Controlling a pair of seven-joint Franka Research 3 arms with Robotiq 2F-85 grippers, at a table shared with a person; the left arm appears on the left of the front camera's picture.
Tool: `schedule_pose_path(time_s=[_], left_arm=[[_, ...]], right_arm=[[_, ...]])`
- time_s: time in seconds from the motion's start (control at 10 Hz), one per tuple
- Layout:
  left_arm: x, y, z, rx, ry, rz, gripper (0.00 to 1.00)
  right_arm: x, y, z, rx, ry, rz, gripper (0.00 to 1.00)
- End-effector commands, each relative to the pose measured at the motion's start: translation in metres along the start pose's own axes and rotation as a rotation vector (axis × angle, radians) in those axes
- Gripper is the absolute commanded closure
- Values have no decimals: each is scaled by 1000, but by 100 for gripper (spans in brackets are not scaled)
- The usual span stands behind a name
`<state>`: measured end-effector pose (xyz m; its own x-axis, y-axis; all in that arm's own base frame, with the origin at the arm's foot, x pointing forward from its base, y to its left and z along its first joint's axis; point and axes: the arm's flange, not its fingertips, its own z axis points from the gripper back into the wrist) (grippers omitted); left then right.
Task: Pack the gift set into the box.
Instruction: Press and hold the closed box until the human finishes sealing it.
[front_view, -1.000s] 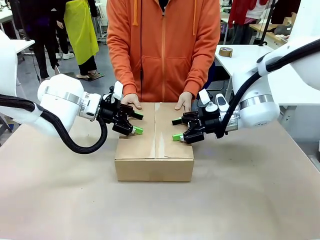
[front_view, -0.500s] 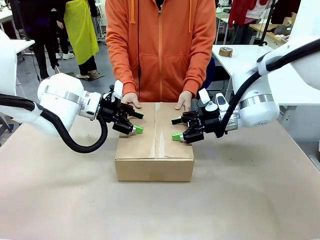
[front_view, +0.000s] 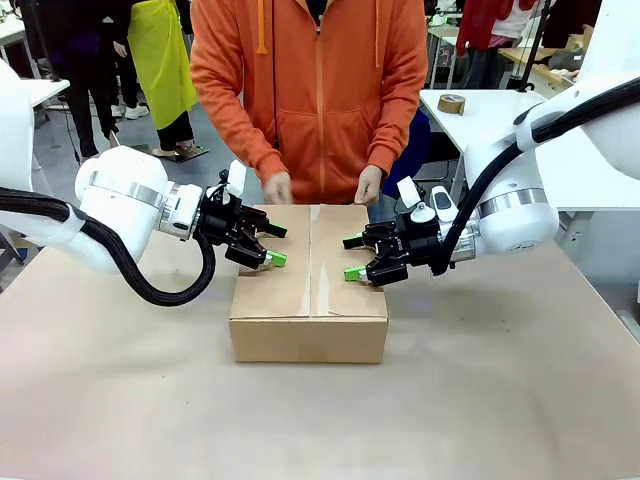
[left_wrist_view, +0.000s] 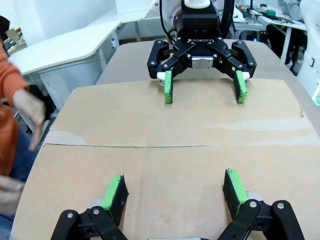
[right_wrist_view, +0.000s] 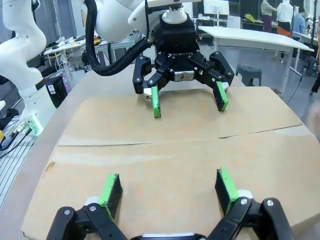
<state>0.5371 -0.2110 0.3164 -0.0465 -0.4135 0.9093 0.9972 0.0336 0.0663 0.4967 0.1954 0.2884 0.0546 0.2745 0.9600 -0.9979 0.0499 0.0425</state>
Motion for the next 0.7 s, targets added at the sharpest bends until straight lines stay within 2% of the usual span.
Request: schedule_pose_path(time_s=[0.0,0.6], left_arm=[[-4,-1,-1,-1,3,-5,0],[-4,-1,-1,-1,3,-5,0]], right_arm=[[-1,1,-2,-1,9,2,0],[-1,1,-2,-1,9,2,0]])
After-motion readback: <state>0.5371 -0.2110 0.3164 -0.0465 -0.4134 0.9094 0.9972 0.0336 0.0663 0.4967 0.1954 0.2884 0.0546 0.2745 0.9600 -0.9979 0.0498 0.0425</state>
